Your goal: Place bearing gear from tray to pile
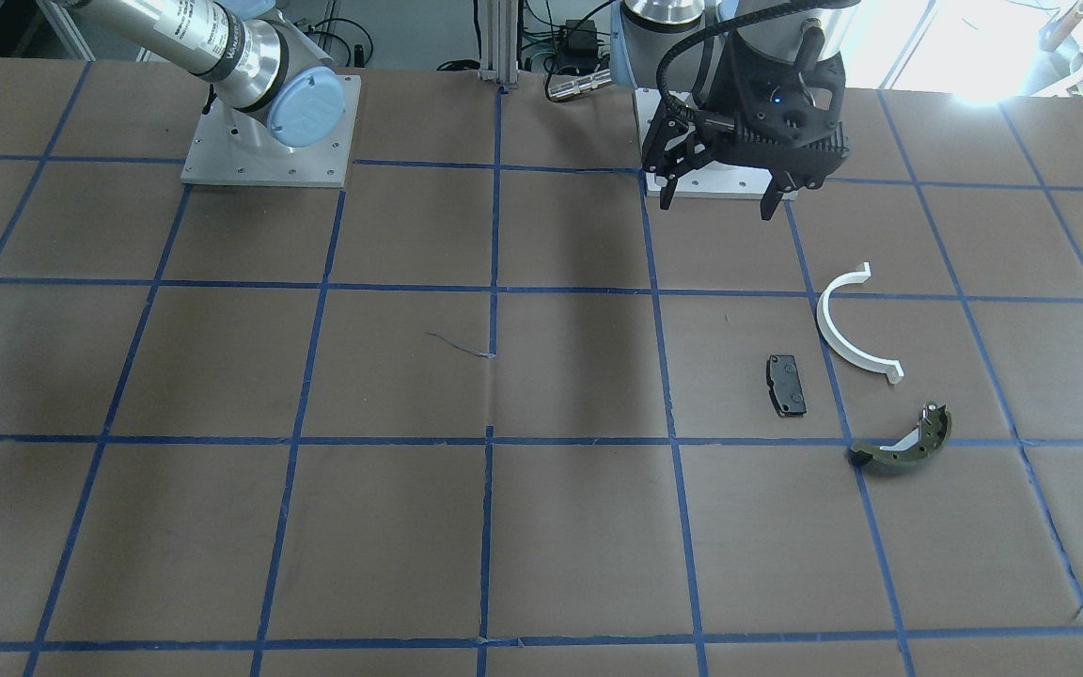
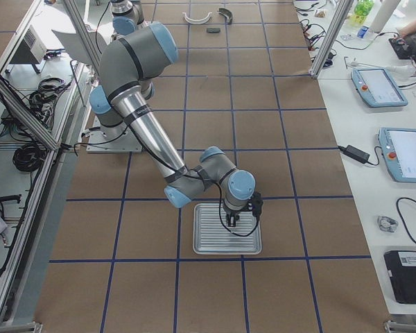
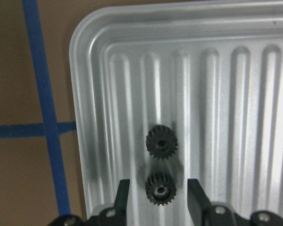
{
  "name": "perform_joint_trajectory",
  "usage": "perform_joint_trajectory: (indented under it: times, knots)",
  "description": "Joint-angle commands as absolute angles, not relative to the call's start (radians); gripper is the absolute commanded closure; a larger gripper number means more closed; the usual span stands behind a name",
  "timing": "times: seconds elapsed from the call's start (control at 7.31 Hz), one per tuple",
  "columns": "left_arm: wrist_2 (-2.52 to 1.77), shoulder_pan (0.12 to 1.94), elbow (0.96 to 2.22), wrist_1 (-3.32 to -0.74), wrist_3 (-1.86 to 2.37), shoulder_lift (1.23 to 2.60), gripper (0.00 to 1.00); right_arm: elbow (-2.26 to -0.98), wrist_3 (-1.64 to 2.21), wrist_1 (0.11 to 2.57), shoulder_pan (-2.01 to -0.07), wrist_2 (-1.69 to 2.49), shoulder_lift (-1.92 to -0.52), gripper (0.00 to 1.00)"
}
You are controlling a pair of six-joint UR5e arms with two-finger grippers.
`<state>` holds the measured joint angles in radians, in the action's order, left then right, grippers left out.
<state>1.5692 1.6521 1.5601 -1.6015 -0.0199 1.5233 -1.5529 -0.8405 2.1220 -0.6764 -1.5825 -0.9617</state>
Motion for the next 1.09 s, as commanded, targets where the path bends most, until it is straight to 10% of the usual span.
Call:
perform_joint_trajectory:
  times: [0.0, 0.55, 0.96]
  knots:
    - [1.569, 1.652, 1.56, -1.601, -0.02, 1.523, 0.0, -1.554, -0.844, 2.123, -0.676, -1.58, -0.957, 0.51]
    - [1.569, 1.652, 1.56, -1.601, -0.02, 1.523, 0.0, -1.571, -0.847, 2.132, -0.677, -1.58, -0.96, 0.93]
    - [1.569, 1.652, 1.56, -1.601, -0.02, 1.523, 0.0, -1.572, -0.835, 2.117, -0.711, -1.583, -1.049, 1.0]
